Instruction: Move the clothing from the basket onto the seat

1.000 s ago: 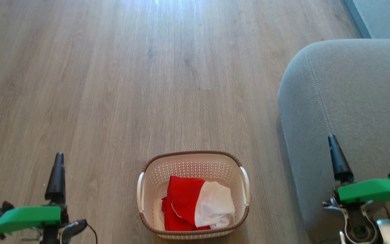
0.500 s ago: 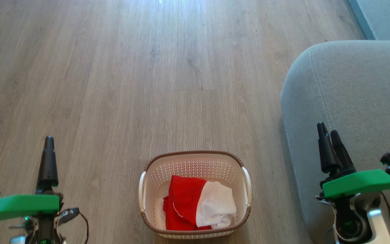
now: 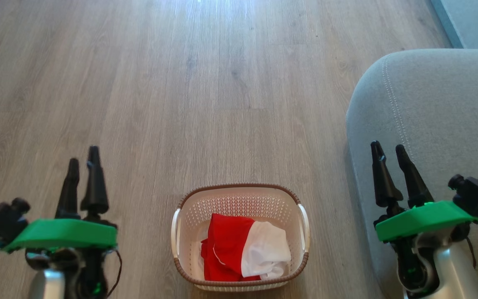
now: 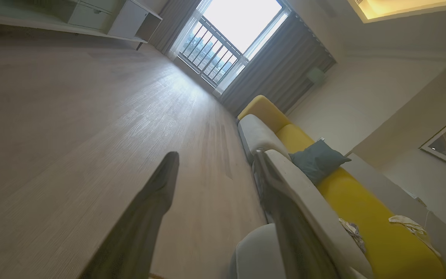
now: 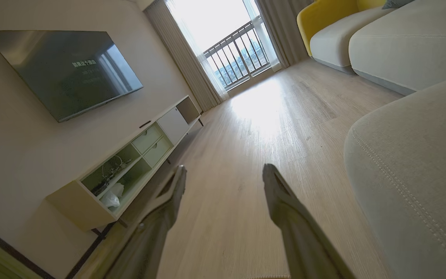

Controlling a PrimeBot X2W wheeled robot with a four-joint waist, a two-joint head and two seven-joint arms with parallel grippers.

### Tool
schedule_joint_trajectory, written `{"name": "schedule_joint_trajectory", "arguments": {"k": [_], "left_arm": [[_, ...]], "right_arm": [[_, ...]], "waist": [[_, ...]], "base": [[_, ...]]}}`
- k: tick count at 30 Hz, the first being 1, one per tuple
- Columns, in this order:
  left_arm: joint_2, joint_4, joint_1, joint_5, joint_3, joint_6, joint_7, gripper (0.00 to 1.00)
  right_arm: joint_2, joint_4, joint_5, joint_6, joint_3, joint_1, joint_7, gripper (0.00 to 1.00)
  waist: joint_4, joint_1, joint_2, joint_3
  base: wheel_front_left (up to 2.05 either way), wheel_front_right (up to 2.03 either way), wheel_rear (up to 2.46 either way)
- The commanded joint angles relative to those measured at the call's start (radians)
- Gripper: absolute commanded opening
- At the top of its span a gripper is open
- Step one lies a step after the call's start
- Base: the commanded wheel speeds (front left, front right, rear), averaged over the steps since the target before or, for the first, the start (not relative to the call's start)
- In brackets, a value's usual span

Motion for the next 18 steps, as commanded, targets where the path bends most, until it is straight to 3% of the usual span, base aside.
{"name": "schedule_joint_trajectory", "arguments": {"k": [1,9,18], "left_arm": [[0.01,-0.054,-0.059,0.054,-0.001,0.012,-0.013,1.0],[0.016,-0.089,-0.064,0.269,-0.119,0.083,-0.037,1.0],[0.091,-0.078,-0.07,0.413,-0.258,0.204,-0.06,1.0]], "right_arm": [[-0.009,-0.046,-0.035,0.0,0.018,-0.058,-0.014,1.0],[-0.01,-0.015,-0.096,0.0,0.042,-0.053,-0.038,1.0],[-0.011,0.044,-0.149,0.0,0.046,-0.053,-0.062,1.0]], "waist": [[0.001,0.0,0.0,0.0],[0.005,0.0,0.0,-0.004],[0.008,0.0,0.0,-0.007]], "base": [[0.0,0.0,0.0],[0.0,0.0,0.0],[0.0,0.0,0.0]]}}
